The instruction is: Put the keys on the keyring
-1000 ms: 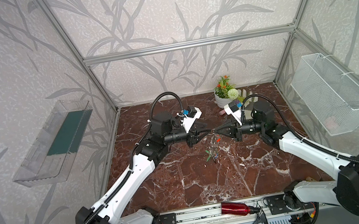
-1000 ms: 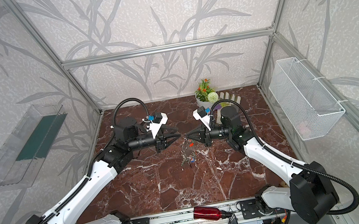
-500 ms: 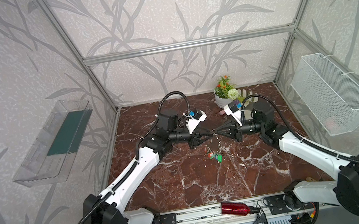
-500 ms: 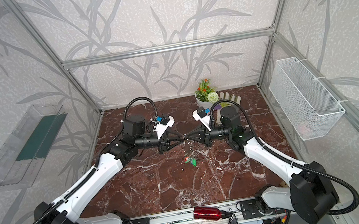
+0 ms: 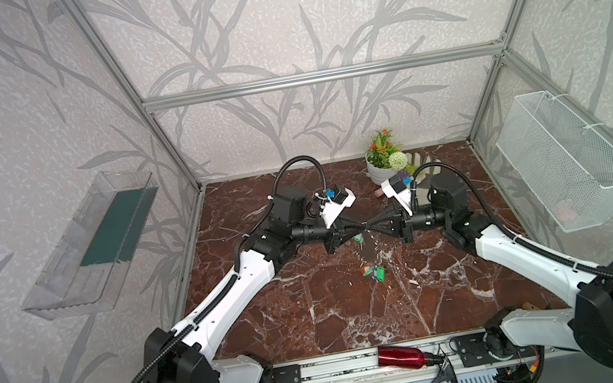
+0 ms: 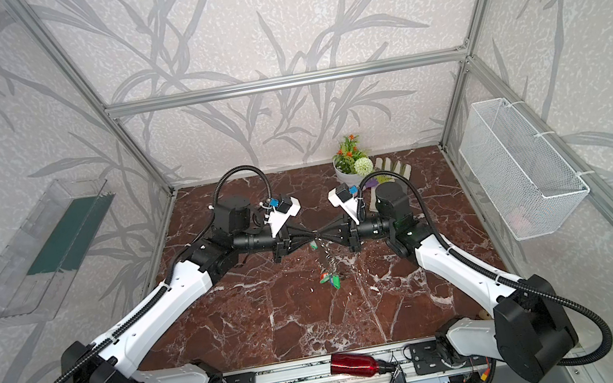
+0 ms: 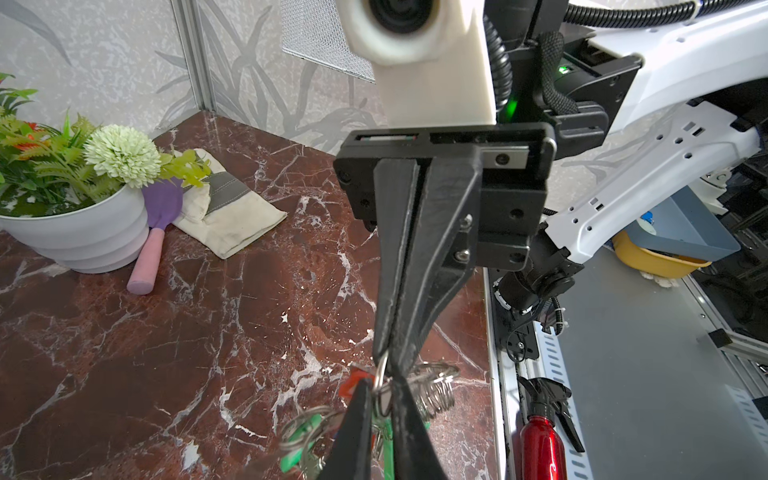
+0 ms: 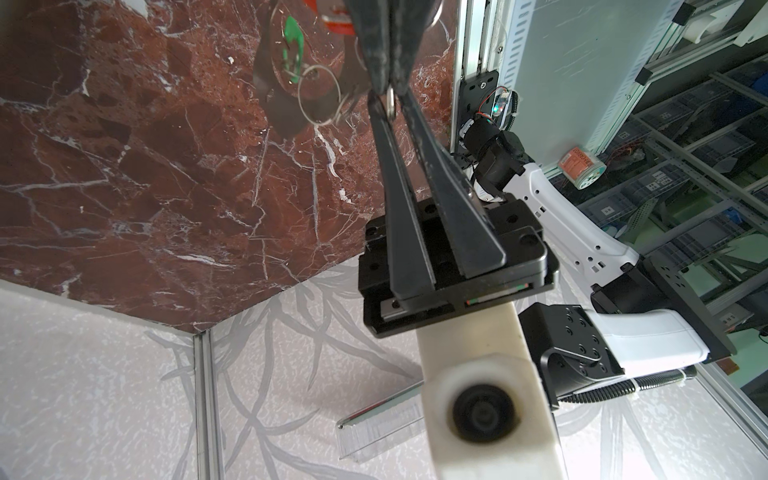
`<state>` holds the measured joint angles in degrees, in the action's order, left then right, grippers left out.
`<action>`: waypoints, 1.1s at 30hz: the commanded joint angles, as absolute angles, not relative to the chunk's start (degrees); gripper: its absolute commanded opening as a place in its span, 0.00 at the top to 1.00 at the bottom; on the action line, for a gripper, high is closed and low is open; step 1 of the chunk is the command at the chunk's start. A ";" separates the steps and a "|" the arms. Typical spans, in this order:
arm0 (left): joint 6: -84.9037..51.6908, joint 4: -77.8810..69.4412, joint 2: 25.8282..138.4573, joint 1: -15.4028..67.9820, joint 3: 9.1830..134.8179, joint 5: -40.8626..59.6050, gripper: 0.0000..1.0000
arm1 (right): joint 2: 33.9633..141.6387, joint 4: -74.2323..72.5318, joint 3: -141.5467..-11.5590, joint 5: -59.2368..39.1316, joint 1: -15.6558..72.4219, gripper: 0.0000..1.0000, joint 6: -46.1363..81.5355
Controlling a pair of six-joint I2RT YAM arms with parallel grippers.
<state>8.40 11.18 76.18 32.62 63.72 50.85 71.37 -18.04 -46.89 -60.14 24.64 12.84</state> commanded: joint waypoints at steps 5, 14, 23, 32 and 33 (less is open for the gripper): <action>6.73 8.03 76.05 33.31 64.17 50.30 1.00 | 71.11 -21.69 -49.46 -61.00 24.92 1.00 13.99; 0.42 -4.92 74.48 33.35 58.13 50.20 1.00 | 62.83 -21.29 -42.73 -54.25 17.23 0.60 19.57; 0.22 -5.72 75.04 33.57 57.84 50.93 1.00 | 60.77 -20.30 -33.58 -51.12 20.39 0.51 19.81; 0.27 -5.64 75.00 33.90 57.85 51.27 1.00 | 68.58 -27.17 -33.98 -51.33 22.47 0.47 20.15; 0.28 -5.64 74.93 33.99 57.84 51.25 1.00 | 69.41 -27.86 -34.23 -51.12 22.58 0.46 20.13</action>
<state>0.32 -2.20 76.16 33.61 57.56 49.60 67.68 -23.49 -32.14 -51.37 22.09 19.97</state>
